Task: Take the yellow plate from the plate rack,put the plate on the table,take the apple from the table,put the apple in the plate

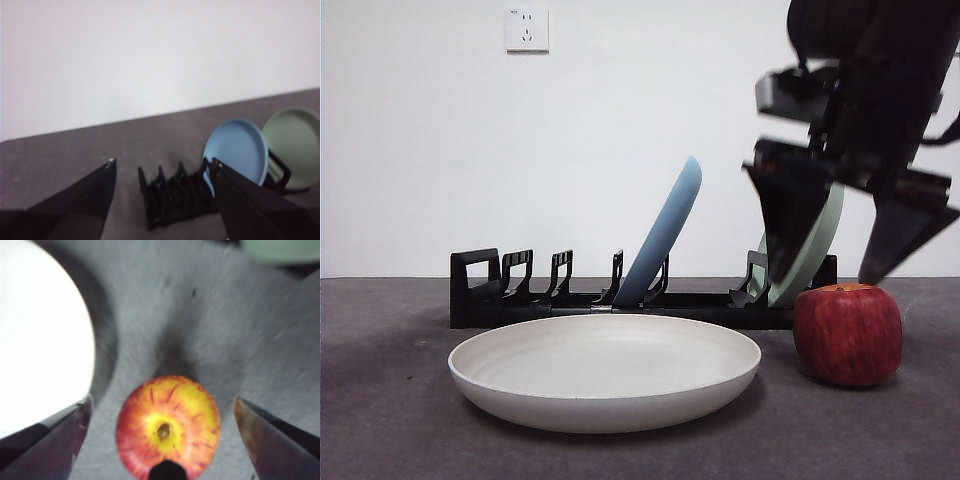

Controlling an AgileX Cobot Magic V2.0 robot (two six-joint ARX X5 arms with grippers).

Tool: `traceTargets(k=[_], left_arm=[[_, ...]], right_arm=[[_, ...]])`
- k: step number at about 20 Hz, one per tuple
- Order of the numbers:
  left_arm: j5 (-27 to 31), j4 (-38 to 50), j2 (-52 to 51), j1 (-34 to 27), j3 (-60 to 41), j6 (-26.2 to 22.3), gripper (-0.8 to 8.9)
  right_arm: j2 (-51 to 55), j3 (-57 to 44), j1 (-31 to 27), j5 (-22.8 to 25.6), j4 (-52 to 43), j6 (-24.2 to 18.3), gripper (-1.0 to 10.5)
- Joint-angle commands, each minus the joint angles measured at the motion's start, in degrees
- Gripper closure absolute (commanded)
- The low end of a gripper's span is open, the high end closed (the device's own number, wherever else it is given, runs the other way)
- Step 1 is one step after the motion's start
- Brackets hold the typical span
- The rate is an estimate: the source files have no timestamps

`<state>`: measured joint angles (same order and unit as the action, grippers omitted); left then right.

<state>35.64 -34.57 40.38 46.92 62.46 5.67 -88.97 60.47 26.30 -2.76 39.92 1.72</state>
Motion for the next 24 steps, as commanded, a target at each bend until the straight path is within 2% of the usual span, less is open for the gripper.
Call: traceTargets(k=[1,5,6,8,9,16,18,20,24], left_arm=[[0.3,-0.9,0.0,-0.2,-0.2,0.2,5.00],[0.3,-1.1,0.0,-0.2,-0.2,0.1,5.00],[0.3,-1.2,0.0,-0.2,-0.2,0.1,5.00],[0.3,-1.2,0.0,-0.2,-0.2,0.1,5.00],[0.3,-1.1,0.0,-0.2,-0.2,0.1,5.00],[0.3,-1.1,0.0,-0.2,-0.2,0.1,5.00],[0.3,-1.2,0.4,-0.2,-0.2,0.1,5.00],[0.3,-1.1,0.5,-0.2,-0.2,0.1,5.00],[0.3,-1.1,0.5,-0.2,-0.2,-1.4,5.00]], right_arm=[[-3.4,-0.2,0.1,0.2,0.7,0.5,4.7],[-7.0,-0.2,0.1,0.2,1.3,2.1,4.9],[-7.1,-0.2,0.1,0.2,1.3,2.6,5.8],[-7.0,-0.2,0.1,0.1,1.4,2.9,8.7],[-7.0,-0.2,0.1,0.2,1.5,2.9,9.7],[-0.2,3.0,0.5,-0.8,3.2,2.9,9.6],[2.2,6.6,1.4,-3.7,4.3,2.9,9.6],[2.4,12.0,3.5,-5.3,7.2,2.9,9.6],[-0.4,21.4,10.5,-5.2,8.4,2.9,9.6]])
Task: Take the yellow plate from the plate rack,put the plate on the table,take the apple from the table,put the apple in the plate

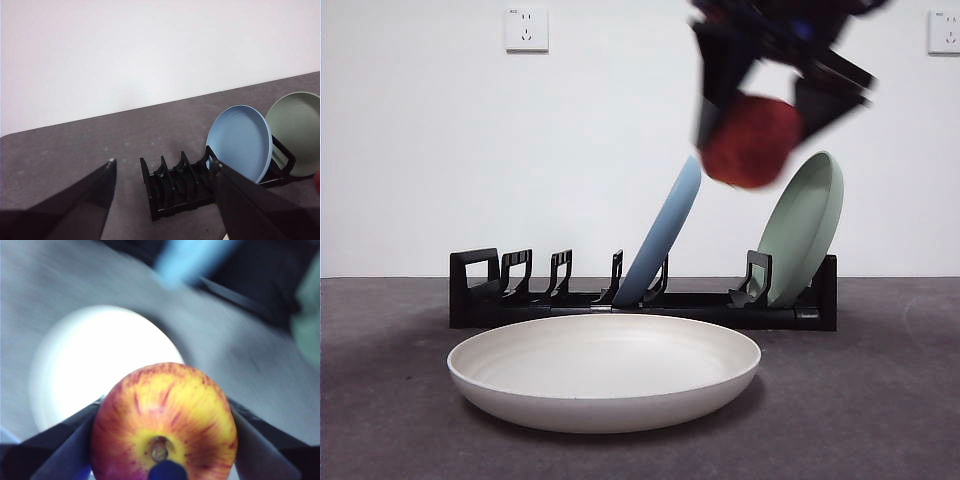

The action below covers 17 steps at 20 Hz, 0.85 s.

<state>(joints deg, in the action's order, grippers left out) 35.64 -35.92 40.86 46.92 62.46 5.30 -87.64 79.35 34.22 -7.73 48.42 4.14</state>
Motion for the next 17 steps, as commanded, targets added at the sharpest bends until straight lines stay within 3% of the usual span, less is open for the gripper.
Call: traceTargets(k=[1,7,17], left_arm=[[0.3,0.2,0.0,-0.2,-0.2,-1.1,5.00],[0.3,-0.7,0.0,-0.2,-0.2,-2.4,5.00],[0.3,-3.5,0.0,-0.2,-0.2,-2.4,5.00]], right_arm=[[-3.1,4.3,4.3,-0.2,0.3,0.5,9.6],[-13.7,6.8,10.9,2.4,0.3,0.5,9.6],[-27.7,6.8,12.1,3.7,0.0,0.4,9.6]])
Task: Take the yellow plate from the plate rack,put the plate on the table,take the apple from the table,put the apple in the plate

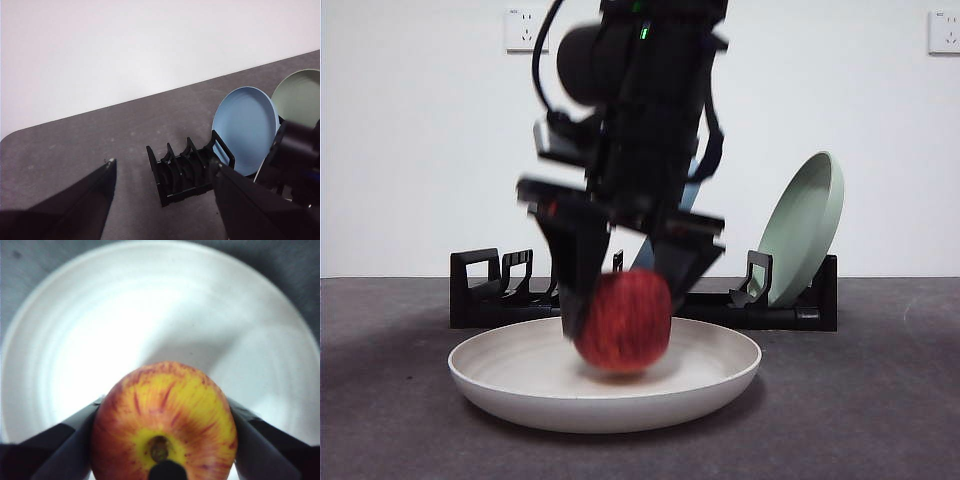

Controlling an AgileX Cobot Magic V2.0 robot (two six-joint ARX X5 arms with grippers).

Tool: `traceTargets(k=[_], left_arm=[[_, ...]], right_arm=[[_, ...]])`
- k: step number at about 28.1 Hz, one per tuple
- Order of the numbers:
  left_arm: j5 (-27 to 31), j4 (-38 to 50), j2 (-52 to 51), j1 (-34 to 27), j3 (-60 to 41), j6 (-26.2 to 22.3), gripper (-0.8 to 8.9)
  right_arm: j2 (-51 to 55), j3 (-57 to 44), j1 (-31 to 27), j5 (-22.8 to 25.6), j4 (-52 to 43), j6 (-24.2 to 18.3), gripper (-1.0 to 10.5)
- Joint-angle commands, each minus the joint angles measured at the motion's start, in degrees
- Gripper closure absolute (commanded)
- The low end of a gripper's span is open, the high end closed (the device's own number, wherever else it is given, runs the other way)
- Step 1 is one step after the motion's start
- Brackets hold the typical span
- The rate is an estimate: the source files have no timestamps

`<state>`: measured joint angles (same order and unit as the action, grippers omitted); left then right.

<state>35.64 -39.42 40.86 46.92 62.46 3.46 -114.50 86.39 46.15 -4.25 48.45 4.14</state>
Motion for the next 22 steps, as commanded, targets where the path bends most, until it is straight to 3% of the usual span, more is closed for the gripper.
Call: traceTargets(k=[1,7,13,15,22], left_arm=[[0.3,-0.1,0.0,-0.2,-0.2,-0.5,5.00],[0.3,-0.4,0.0,-0.2,-0.2,-0.5,5.00],[0.3,-1.4,0.3,-0.2,-0.2,-0.5,5.00],[0.3,-1.4,0.6,-0.2,-0.2,-0.5,5.00],[0.3,-1.4,1.6,-0.2,-0.2,-0.5,5.00]], right_arm=[[-1.0,-0.3,0.2,0.2,0.0,0.4,9.6],[-1.0,-0.3,0.4,0.1,0.3,0.3,9.0],[-1.0,-0.3,0.8,0.2,0.5,0.3,5.0],[-1.0,-0.3,0.9,0.2,0.5,0.3,4.2],[-0.7,-0.3,1.0,0.1,0.7,0.4,4.1]])
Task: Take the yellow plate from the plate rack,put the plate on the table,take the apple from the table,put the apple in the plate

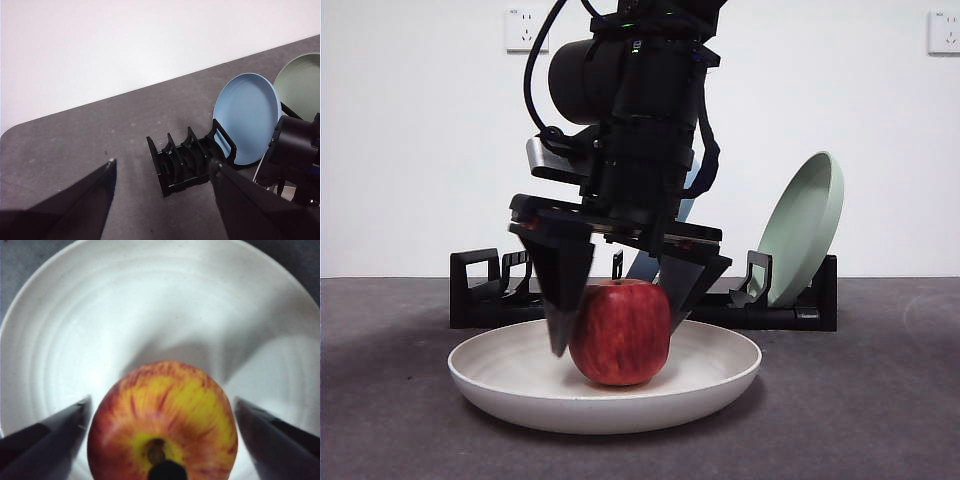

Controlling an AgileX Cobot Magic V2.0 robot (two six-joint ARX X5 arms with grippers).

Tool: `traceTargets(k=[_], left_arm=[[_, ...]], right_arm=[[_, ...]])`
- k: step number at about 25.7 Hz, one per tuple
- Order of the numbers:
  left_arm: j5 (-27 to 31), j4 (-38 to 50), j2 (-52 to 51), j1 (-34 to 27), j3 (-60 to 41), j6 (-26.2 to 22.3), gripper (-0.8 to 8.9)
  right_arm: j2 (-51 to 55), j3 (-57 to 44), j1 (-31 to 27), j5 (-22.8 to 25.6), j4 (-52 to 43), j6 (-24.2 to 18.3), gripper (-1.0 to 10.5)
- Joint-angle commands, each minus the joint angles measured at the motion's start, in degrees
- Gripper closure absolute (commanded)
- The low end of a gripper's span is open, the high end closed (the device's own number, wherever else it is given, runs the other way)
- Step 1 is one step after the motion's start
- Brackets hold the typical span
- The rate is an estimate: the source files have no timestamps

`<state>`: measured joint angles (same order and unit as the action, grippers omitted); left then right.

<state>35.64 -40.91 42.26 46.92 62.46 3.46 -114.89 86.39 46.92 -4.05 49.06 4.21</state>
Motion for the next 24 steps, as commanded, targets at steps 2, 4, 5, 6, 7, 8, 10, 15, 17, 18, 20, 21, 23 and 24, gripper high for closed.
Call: traceTargets(k=[2,4,5,6,7,8,10,15,17,18,20,21,23,24], left_arm=[[0.3,0.1,0.6,-0.2,-0.2,-0.5,5.00],[0.2,0.1,1.1,-0.2,-0.2,-0.5,5.00],[0.2,0.1,1.4,-0.2,-0.2,-0.5,5.00],[0.2,0.1,1.8,-0.2,-0.2,-0.5,5.00],[0.1,0.2,2.1,-0.2,-0.2,-0.5,5.00],[-0.1,0.2,2.7,-0.2,-0.2,-0.5,5.00],[-1.0,0.2,3.6,-0.2,-0.2,-0.7,5.00],[-6.7,1.6,7.3,-0.2,-0.2,-1.7,5.03],[-8.5,2.7,9.1,-0.2,-0.2,-2.6,5.05],[-9.4,3.3,10.1,-0.2,-0.2,-2.8,5.23],[-11.0,4.2,11.8,-0.2,-0.2,-4.1,6.50],[-12.1,4.5,12.8,-0.2,-0.2,-5.2,7.51],[-14.0,5.2,14.4,-0.2,-0.2,-6.8,8.19],[-14.7,5.5,15.1,-0.3,-0.2,-7.0,8.21]], right_arm=[[0.2,-0.3,0.2,-0.1,0.1,0.3,4.1],[1.3,-0.3,0.1,0.0,0.3,0.3,4.1],[2.1,-0.3,0.1,0.0,0.3,0.3,4.1],[3.0,-0.3,0.1,0.0,0.4,0.3,4.1],[3.8,-0.3,0.0,0.0,0.3,0.3,4.1],[5.2,-0.3,-0.1,0.0,0.4,0.3,4.1],[7.6,-0.3,-0.5,0.2,0.4,0.1,4.1],[15.6,-0.3,-1.9,6.7,1.5,-2.0,4.2],[18.7,-0.3,-2.6,9.2,2.4,-2.4,4.6],[20.6,-0.3,-3.1,10.2,3.2,-2.4,5.3],[23.7,-0.3,-4.1,10.6,4.6,-2.4,6.6],[25.3,-0.3,-4.7,10.6,5.5,-2.4,7.4],[28.1,-0.3,-5.7,10.6,7.1,-2.9,8.7],[29.4,-0.3,-6.3,10.6,7.9,-3.2,9.2]])
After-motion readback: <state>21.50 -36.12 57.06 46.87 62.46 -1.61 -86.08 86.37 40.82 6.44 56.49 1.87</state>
